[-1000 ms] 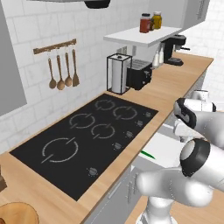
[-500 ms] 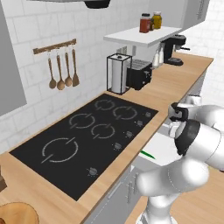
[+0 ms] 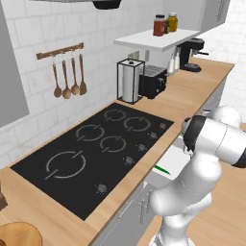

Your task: Pick up the knife from the drawer and place it on the cutting board. Then place the meat from the plate to the cutting board.

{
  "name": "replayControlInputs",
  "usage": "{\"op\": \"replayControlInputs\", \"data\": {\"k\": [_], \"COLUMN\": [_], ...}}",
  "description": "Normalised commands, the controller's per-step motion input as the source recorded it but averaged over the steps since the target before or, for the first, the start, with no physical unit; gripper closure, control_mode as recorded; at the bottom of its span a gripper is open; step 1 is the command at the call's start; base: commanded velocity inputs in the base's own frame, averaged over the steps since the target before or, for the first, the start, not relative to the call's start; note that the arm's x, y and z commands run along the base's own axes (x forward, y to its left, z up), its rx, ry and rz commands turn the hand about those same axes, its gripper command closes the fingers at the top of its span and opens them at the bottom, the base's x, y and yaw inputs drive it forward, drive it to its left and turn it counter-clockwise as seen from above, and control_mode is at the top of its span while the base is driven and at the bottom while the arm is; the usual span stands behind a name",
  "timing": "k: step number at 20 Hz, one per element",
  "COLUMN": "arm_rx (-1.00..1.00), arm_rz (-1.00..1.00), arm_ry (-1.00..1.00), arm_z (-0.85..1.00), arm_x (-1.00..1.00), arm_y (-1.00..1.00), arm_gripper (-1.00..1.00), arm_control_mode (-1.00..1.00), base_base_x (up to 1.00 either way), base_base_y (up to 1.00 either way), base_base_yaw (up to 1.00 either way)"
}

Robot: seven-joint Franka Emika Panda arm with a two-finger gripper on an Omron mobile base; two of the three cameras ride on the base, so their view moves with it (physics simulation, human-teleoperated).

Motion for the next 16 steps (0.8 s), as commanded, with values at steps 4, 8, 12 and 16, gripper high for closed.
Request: {"op": "replayControlInputs", "data": {"k": [4, 8, 12, 16], "arm_rx": [0.02, 0.01, 0.00, 0.00], "arm_rz": [0.00, 0.00, 0.00, 0.00], "arm_ry": [0.00, 0.02, 0.00, 0.00], "arm_z": [-0.24, -0.24, -0.28, -0.30], "arm_x": [0.12, 0.18, 0.22, 0.25], "arm_y": [-0.33, -0.21, -0.10, -0.01], "arm_gripper": [-1.00, -1.00, -1.00, -1.00], "arm_control_mode": [-1.00, -1.00, -1.00, -1.00], "base_base_x": [0.00, 0.00, 0.00, 0.00], "base_base_y": [0.00, 0.00, 0.00, 0.00], "base_base_yaw": [0.00, 0.00, 0.00, 0.00]}}
